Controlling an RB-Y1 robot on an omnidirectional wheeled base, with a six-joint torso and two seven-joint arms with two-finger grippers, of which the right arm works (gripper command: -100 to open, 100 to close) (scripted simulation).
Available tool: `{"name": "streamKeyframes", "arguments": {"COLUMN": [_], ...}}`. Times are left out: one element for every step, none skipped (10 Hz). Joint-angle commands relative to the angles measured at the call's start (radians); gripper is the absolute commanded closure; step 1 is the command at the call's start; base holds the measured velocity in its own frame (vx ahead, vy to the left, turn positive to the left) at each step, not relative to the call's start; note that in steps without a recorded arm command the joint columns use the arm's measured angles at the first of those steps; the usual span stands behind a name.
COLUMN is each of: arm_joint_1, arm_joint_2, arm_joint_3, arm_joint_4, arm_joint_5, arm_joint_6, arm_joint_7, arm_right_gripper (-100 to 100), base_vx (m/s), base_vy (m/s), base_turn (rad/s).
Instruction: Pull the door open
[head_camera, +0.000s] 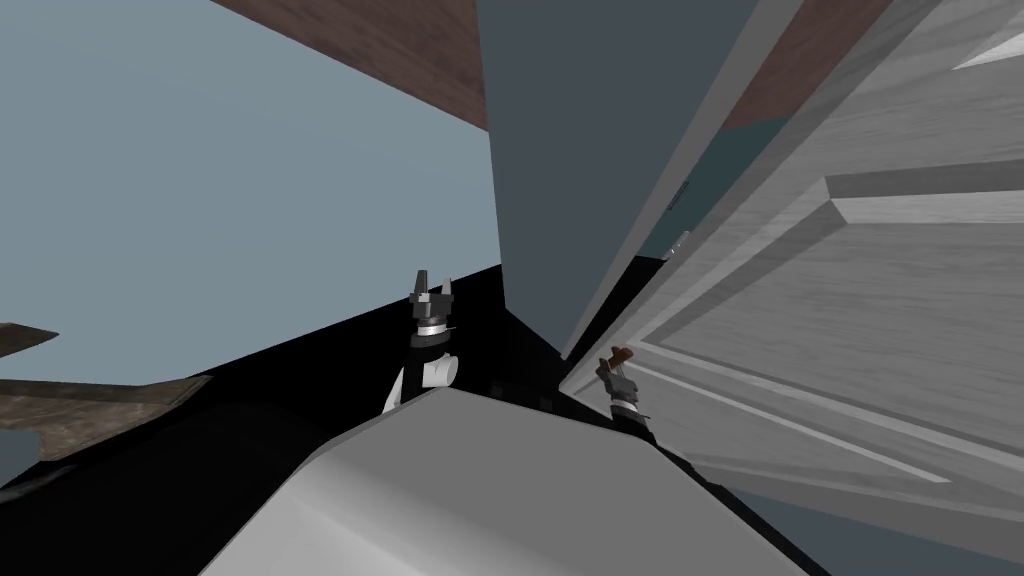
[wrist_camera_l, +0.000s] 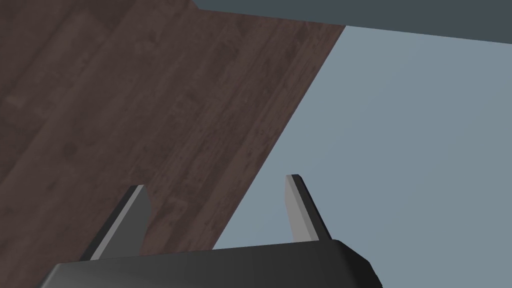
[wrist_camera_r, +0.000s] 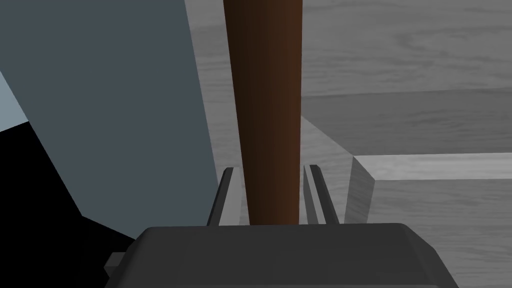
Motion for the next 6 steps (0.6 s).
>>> {"name": "streamKeyframes", "arguments": {"arm_joint_1": [0.009,0.013,0.018,0.026,0.031,0.038], "arm_joint_2": [-0.016,-0.025,-0.034,-0.049,-0.058,-0.07], "arm_joint_3": [0.018,0.028,0.039,0.056,0.067,0.081], "arm_joint_4": [-0.001,-0.001,-0.002,-0.002,-0.003,-0.003], "arm_joint_5": [0.011,0.017,0.023,0.033,0.039,0.047], "arm_joint_6": [-0.015,-0.023,-0.032,-0.046,-0.054,-0.065], "arm_joint_7": [-0.02,-0.031,-0.043,-0.061,-0.073,-0.088], "arm_right_gripper": [100,100,100,100,100,100], "base_vx": [-0.144,-0.22,-0.237,-0.266,-0.249,-0.239], "base_vy": [-0.022,-0.03,-0.026,-0.046,-0.024,-0.015], "base_turn": [0.093,0.125,0.107,0.128,0.114,0.084]}}
